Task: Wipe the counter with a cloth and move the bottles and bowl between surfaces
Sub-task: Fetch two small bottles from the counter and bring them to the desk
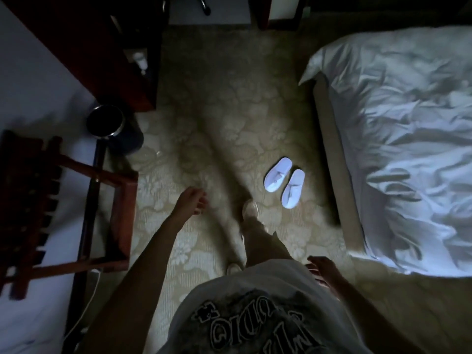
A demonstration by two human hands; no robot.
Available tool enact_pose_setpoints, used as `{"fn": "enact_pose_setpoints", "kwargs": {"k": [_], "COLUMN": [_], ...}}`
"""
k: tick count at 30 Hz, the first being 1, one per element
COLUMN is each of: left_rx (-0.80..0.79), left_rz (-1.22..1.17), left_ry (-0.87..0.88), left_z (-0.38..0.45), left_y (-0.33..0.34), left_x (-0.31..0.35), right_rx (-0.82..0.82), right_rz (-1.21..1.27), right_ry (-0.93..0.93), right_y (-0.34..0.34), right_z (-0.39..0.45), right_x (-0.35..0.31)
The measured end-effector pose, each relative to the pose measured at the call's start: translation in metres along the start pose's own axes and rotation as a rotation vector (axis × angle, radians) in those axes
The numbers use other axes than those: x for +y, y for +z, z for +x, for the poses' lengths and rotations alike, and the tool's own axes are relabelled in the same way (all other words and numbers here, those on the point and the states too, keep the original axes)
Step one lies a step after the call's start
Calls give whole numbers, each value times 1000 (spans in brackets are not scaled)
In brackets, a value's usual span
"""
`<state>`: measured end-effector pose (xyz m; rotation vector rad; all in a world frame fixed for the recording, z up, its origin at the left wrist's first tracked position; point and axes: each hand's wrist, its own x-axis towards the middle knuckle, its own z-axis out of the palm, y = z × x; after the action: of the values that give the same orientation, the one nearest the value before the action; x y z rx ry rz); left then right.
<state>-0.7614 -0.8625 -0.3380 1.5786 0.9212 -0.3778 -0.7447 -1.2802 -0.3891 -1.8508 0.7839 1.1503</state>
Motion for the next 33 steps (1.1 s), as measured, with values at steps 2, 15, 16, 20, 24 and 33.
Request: {"fn": "enact_pose_setpoints", "kwargs": {"k": [2, 15, 16, 20, 24, 33], "left_rx": [-8, 254, 254, 222, 174, 132], "left_rz": [17, -297, -305, -254, -235, -264], "left_ry": [-68, -613, -608, -524, -474, -218], "left_z": [38, 222, 248, 354, 445, 639], "left_y": [-12, -140, -151, -198, -256, -370], "left_x": [9, 59, 71, 136, 273, 545], "right_rx": [-12, -210, -214, -183, -87, -105], "right_rz": [7, -200, -215, -216, -190, -69], "right_ry": [-7, -411, -411, -283, -92, -243], "right_y": [17, 132, 139, 157, 159, 220], "right_z": [28, 130, 139, 188, 204, 234], "right_x": [-60, -597, -622, -685, -728, -967]}}
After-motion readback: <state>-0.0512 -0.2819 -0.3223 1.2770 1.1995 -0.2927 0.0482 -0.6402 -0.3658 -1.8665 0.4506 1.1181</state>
